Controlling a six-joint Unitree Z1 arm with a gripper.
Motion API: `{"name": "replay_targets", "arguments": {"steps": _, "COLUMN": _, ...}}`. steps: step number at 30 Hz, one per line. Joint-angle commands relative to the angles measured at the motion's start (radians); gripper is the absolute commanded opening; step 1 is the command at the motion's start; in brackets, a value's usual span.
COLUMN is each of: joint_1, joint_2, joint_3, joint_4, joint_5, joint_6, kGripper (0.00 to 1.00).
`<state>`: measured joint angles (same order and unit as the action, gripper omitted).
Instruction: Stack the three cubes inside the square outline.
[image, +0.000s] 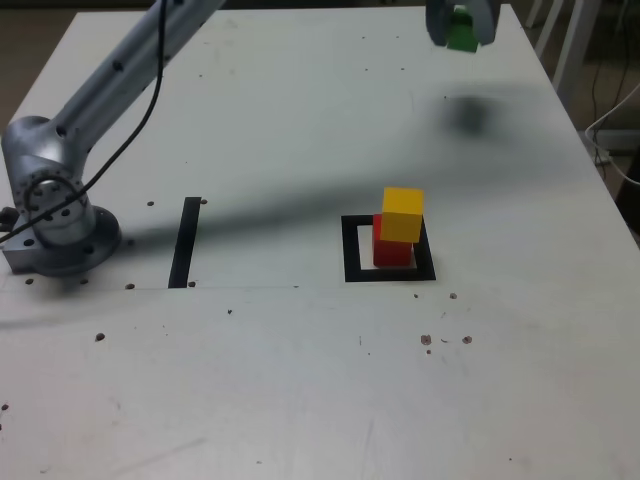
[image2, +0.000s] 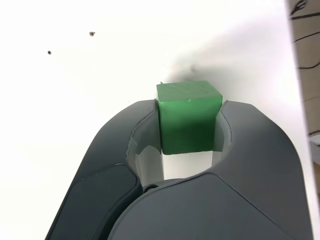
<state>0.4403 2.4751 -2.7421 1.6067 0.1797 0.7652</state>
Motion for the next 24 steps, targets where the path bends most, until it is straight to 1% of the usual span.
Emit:
{"name": "replay_targets", "arguments": {"steps": 1, "joint_1": -0.013, "joint_2": -0.044, "joint_3": -0.054, "joint_4": 0.032, "joint_5": 0.008, "joint_6": -0.009, "kGripper": 0.31}}
{"name": "replay_targets", "arguments": {"steps": 8, "joint_1": -0.041, "joint_2": -0.174, "joint_3": 0.116, "joint_4": 0.031, "joint_5": 0.012, "joint_6": -0.04, "kGripper": 0.31}}
{"name": "replay_targets", "arguments": {"steps": 11, "joint_1": -0.057, "joint_2": -0.231, "joint_3": 0.207, "joint_4": 0.029, "joint_5": 0.008, "joint_6": -0.059, "kGripper": 0.31}}
{"name": "replay_targets", "arguments": {"steps": 18, "joint_1": -0.108, "joint_2": -0.344, "joint_3": 0.41, "joint_4": 0.02, "joint_5": -0.009, "joint_6": -0.119, "kGripper": 0.31}}
{"name": "replay_targets", "arguments": {"steps": 24, "joint_1": -0.159, "joint_2": -0.421, "joint_3": 0.553, "joint_4": 0.011, "joint_5": -0.041, "joint_6": -0.188, "kGripper": 0.31}}
